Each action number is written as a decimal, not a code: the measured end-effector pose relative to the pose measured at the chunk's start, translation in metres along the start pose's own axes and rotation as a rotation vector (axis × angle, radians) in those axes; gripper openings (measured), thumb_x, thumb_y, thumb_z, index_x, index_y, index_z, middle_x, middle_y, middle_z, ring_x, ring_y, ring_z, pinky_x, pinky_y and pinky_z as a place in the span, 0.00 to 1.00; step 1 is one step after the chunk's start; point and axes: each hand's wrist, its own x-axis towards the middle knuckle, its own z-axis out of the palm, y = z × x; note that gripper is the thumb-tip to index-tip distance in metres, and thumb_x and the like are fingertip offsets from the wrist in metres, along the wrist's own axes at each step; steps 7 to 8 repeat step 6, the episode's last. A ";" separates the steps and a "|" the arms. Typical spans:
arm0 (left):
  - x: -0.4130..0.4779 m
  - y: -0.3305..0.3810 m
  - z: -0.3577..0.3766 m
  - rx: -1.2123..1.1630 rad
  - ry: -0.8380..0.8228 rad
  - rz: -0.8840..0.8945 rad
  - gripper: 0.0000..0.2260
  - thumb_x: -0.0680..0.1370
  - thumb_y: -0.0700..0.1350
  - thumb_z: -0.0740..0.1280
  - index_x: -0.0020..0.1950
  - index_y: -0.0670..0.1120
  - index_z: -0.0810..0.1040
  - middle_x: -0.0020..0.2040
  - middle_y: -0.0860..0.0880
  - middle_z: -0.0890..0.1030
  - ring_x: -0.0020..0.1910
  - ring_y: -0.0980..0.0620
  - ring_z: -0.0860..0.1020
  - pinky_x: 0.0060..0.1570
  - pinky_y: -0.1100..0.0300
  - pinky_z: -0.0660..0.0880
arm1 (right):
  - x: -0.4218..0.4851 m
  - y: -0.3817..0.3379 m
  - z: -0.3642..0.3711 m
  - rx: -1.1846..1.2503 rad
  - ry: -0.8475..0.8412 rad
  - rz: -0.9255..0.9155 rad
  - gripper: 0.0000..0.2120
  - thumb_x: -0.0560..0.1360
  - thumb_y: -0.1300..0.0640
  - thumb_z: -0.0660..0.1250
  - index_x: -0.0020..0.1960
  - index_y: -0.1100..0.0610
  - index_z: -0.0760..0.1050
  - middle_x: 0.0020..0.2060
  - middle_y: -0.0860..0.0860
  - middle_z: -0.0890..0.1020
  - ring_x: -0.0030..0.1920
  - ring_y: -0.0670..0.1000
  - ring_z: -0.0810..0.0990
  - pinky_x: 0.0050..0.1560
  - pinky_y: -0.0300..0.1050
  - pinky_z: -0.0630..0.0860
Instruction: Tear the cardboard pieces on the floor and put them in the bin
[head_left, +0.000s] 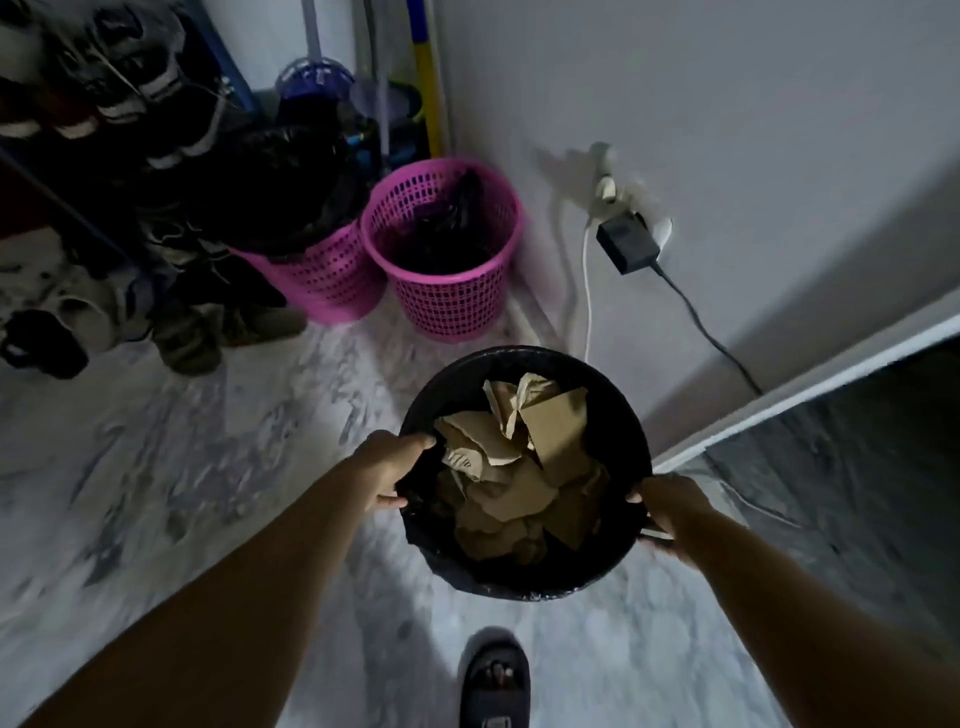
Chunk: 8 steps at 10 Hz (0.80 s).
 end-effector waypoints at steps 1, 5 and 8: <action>0.062 0.032 0.022 -0.010 0.024 0.028 0.24 0.76 0.58 0.69 0.66 0.46 0.73 0.65 0.44 0.73 0.56 0.45 0.75 0.43 0.54 0.82 | 0.066 -0.019 0.018 0.073 0.016 -0.027 0.09 0.75 0.65 0.65 0.55 0.63 0.76 0.49 0.59 0.81 0.47 0.59 0.80 0.40 0.47 0.76; 0.151 0.053 0.064 -0.068 0.003 0.236 0.27 0.75 0.56 0.69 0.72 0.49 0.68 0.62 0.48 0.74 0.57 0.45 0.75 0.61 0.45 0.77 | 0.157 -0.042 0.056 -0.092 0.005 -0.220 0.37 0.64 0.51 0.68 0.72 0.54 0.66 0.56 0.60 0.79 0.55 0.64 0.80 0.54 0.54 0.79; 0.143 0.042 0.061 0.071 0.046 0.320 0.27 0.75 0.57 0.67 0.73 0.53 0.69 0.67 0.45 0.75 0.62 0.43 0.76 0.60 0.45 0.77 | 0.123 -0.038 0.054 -0.279 0.041 -0.341 0.32 0.74 0.56 0.68 0.77 0.57 0.63 0.64 0.61 0.76 0.64 0.63 0.75 0.58 0.48 0.73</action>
